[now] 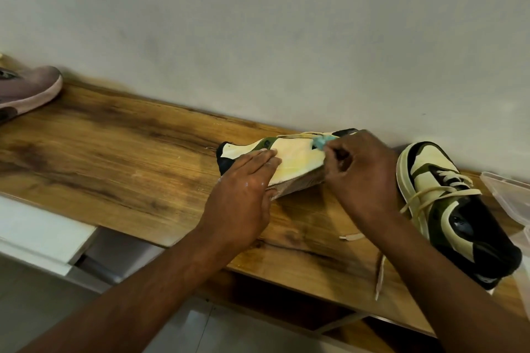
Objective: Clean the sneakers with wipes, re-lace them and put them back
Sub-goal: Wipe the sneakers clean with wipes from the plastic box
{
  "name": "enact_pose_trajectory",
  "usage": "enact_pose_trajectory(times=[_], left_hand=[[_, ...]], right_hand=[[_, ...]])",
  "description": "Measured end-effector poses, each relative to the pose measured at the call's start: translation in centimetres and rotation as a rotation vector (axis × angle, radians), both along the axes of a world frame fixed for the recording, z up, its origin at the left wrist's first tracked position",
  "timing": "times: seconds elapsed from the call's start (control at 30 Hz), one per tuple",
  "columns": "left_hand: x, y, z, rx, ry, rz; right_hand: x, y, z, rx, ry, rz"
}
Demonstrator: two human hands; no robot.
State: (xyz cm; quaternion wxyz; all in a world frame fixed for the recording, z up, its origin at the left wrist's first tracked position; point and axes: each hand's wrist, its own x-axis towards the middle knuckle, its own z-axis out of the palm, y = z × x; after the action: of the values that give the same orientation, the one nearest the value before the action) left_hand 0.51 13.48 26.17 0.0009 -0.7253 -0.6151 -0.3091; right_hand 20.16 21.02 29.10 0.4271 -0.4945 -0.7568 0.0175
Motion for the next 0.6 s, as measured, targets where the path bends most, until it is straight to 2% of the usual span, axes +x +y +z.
enact_pose_trajectory(times=[0.13, 0.33, 0.43, 0.53, 0.6], left_hand=[[0.2, 0.0, -0.4, 0.012, 0.007, 0.013], [0.3, 0.0, -0.3, 0.012, 0.016, 0.032], [0.0, 0.0, 0.1, -0.012, 0.004, 0.032], [0.2, 0.0, 0.1, -0.023, -0.01, 0.033], [0.4, 0.0, 0.0, -0.022, -0.017, 0.031]], right_hand=[[0.8, 0.3, 0.3, -0.019, 0.064, -0.079], [-4.6, -3.7, -1.5, -0.07, -0.116, 0.141], [-2.4, -1.7, -0.5, -0.013, -0.127, 0.024], [1.1, 0.9, 0.6, -0.017, -0.001, -0.164], [2.1, 1.5, 0.7, -0.069, 0.067, -0.201]])
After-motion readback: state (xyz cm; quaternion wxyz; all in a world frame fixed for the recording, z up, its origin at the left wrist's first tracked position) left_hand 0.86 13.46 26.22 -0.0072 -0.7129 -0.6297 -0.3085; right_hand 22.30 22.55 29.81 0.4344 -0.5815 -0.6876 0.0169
